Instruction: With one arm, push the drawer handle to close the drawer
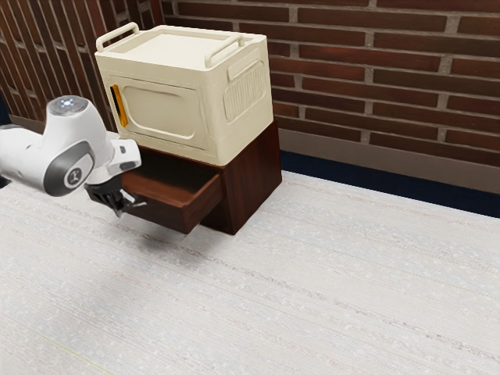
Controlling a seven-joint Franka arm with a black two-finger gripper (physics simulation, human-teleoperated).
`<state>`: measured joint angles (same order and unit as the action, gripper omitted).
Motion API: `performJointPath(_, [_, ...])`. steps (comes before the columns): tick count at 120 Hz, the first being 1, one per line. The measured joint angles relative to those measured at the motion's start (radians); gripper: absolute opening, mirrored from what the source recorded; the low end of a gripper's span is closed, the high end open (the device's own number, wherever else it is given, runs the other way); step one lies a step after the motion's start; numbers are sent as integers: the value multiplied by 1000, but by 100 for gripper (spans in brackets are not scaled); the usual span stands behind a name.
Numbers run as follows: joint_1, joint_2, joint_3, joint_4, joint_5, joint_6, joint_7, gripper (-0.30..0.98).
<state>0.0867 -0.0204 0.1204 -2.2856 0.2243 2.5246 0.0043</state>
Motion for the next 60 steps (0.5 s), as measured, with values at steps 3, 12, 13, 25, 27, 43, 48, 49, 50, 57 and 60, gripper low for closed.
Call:
performJointPath(3, [1,10,-1,15,0,1,2,-10])
performJointPath(12, [4,40,-7,52,-1,3,9,-10])
performJointPath(13, [4,44,-7,57,-2,3,9,-10])
performJointPath(25, [16,93,-28,123,-4,2,18,-10])
performJointPath(27, [15,99,-31,132,-4,2,20,-10])
performJointPath(43, [-7,148,-47,186,-5,1,29,-10])
performJointPath(48, [-8,157,-49,201,-6,1,32,-10])
performJointPath(49, [-8,159,-50,203,-6,1,32,-10])
performJointPath(50, [-8,160,-50,205,-6,1,33,-10])
performJointPath(57, [-6,170,-50,226,-9,0,38,-10])
performJointPath(60, [-5,175,-50,234,-12,-1,40,-10])
